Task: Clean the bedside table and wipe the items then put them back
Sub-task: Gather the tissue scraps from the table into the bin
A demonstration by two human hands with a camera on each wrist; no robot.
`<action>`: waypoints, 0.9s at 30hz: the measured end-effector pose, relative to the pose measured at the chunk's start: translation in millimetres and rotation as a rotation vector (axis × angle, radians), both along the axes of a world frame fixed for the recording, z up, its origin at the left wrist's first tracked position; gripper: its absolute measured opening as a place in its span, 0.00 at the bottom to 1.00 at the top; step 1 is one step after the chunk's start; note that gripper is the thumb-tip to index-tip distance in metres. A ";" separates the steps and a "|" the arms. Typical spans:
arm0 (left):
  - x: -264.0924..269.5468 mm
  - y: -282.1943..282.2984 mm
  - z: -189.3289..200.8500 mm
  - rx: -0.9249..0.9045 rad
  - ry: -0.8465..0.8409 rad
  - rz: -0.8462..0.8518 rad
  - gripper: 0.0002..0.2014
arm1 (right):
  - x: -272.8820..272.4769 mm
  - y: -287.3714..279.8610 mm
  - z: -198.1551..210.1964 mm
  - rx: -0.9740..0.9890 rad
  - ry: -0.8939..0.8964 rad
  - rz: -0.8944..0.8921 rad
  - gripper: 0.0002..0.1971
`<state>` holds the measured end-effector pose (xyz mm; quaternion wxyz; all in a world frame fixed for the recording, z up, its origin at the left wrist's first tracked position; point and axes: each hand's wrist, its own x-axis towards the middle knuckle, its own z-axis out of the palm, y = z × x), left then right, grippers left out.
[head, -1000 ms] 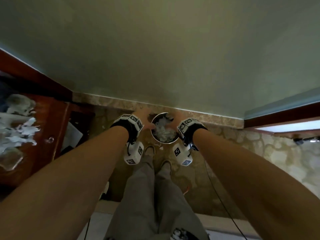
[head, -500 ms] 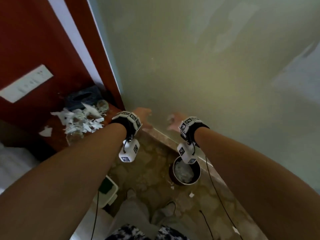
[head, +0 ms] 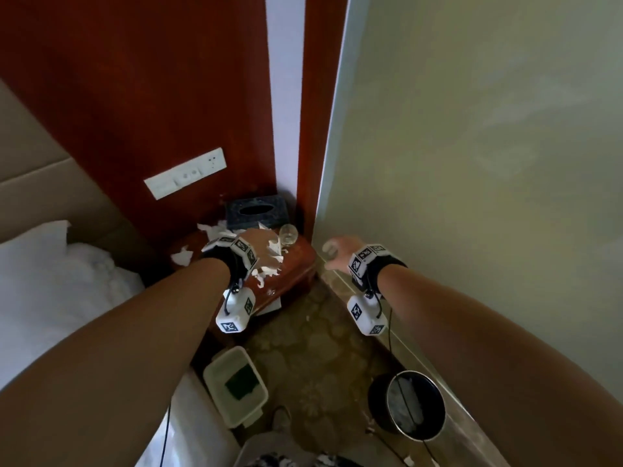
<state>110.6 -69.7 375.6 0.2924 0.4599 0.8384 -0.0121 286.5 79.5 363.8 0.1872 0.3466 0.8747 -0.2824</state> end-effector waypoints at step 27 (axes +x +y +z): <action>-122.7 31.2 -143.0 -0.309 -0.126 0.573 0.23 | -193.2 96.6 -188.5 -0.091 -0.250 0.352 0.18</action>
